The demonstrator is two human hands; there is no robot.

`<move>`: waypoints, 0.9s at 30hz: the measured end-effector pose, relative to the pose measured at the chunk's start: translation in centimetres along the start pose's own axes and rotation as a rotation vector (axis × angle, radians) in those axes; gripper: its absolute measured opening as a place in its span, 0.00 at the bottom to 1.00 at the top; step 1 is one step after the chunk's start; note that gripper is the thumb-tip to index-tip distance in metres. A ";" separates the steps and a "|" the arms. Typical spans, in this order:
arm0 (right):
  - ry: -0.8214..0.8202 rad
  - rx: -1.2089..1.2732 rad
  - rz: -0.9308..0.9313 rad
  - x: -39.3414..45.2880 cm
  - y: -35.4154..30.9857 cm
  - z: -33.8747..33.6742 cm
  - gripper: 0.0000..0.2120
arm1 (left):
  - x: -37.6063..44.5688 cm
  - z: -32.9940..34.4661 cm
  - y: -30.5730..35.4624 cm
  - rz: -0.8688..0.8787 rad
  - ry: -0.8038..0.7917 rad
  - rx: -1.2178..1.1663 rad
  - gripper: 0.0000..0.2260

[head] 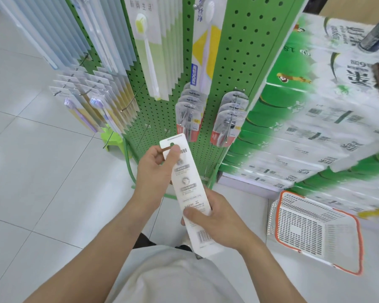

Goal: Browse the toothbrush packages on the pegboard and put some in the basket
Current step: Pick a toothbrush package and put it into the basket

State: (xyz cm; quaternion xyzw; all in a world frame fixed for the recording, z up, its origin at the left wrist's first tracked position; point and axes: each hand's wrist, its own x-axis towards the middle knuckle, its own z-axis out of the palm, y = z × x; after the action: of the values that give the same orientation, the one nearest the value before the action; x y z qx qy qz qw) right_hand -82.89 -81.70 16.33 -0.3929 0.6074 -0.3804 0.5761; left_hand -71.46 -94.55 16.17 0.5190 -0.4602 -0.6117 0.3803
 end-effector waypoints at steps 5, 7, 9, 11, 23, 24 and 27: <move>-0.012 0.043 -0.010 -1.4 1.3 0.4 0.05 | -0.4 -0.4 0.0 0.068 -0.056 0.003 0.13; -0.025 0.212 0.006 -2.3 1.9 0.7 0.09 | 0.0 -0.9 -0.3 0.080 -0.006 -0.026 0.09; -0.026 0.320 0.021 -3.2 2.4 0.9 0.12 | 0.2 -1.2 -0.9 0.037 0.035 -0.079 0.10; 0.008 0.306 0.001 -4.1 3.0 1.5 0.13 | -0.8 -1.0 -1.4 -0.023 0.047 -0.098 0.11; 0.288 -0.246 0.044 -11.5 7.6 -2.1 0.22 | -8.9 5.8 -7.1 -0.164 -0.067 0.064 0.21; 0.281 -0.269 0.052 -11.9 8.5 -3.1 0.24 | -8.9 6.4 -7.9 -0.164 -0.047 0.078 0.20; 0.223 -0.318 0.075 -13.0 10.9 -7.2 0.27 | -9.3 9.5 -9.4 -0.212 -0.015 0.071 0.10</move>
State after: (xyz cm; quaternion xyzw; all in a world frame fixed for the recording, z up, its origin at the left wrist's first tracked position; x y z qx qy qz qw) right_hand -90.15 -65.30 11.90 -0.4117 0.7341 -0.2987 0.4498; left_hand -79.04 -81.45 10.18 0.5734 -0.4269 -0.6355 0.2916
